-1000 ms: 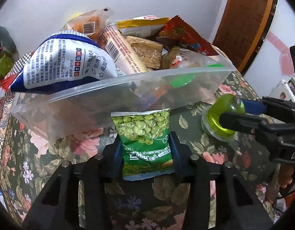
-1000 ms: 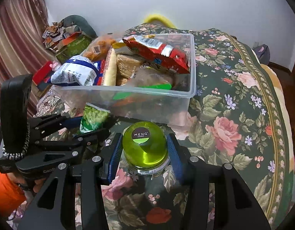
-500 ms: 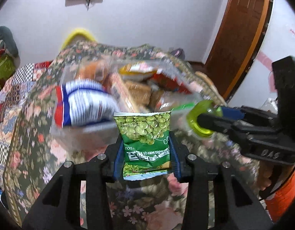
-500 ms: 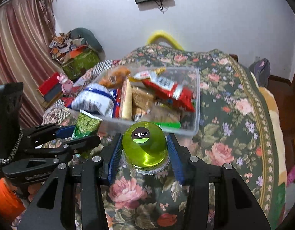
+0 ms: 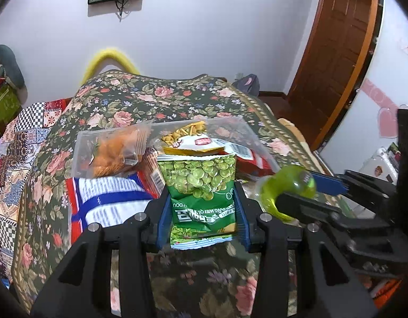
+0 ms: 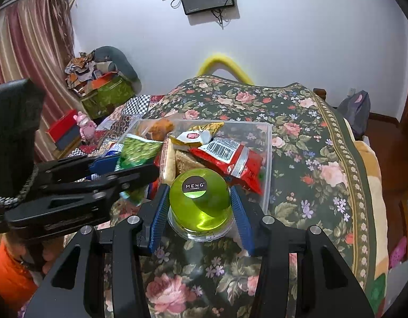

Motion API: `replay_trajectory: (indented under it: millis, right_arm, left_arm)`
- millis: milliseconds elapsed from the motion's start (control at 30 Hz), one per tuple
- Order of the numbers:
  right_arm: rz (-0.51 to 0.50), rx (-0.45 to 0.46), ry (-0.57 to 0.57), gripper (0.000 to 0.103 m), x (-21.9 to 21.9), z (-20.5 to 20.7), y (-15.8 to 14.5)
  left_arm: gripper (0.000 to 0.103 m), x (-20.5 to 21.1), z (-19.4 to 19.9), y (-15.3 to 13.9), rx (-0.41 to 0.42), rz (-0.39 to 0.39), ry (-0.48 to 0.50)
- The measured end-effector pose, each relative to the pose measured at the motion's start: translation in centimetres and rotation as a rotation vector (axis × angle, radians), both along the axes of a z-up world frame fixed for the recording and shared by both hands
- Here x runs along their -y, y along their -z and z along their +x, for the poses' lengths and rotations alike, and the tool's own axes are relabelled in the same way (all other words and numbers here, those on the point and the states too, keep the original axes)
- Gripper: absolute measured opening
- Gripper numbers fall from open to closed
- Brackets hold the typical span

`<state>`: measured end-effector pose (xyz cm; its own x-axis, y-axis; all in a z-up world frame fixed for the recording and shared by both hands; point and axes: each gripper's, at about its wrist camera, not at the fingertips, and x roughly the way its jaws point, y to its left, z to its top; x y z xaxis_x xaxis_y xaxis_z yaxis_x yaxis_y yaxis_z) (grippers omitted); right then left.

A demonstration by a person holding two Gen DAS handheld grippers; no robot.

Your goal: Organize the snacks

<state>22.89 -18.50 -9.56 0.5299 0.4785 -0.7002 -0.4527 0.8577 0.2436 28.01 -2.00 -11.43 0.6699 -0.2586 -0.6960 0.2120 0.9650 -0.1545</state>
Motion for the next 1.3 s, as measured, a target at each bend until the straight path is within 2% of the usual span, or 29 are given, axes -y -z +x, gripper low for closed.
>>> replay_trajectory:
  millis: [133, 367, 633, 800, 967, 1300]
  right_arm:
    - [-0.011, 0.002, -0.01, 0.044, -0.5, 0.4, 0.1]
    - [-0.01, -0.018, -0.024, 0.044, -1.7, 1.4, 0.7]
    - [-0.011, -0.058, -0.018, 0.045, -3.8, 3.0, 1.7]
    - [-0.01, -0.071, -0.016, 0.05, -3.4, 2.4, 1.2]
    - [-0.017, -0.025, -0.021, 0.05, -2.4, 0.2, -1.0]
    - [0.064, 0.161, 0.027, 0.05, 0.4, -6.0, -9.7]
  left_arm:
    - [0.044, -0.3, 1.2, 0.7, -0.041, -0.006, 0.003]
    - [0.044, -2.0, -0.3, -0.5, 0.007, -0.02, -0.032]
    - [0.044, -3.3, -2.5, -1.3, 0.043, -0.001, -0.06]
    - [0.044, -3.9, -3.4, -1.5, 0.042, -0.02, -0.073]
    - [0.044, -3.9, -5.0, -2.9, 0.074, -0.032, -0.086]
    - [0.044, -4.3, -11.9, -9.4, 0.237, -0.07, -0.122]
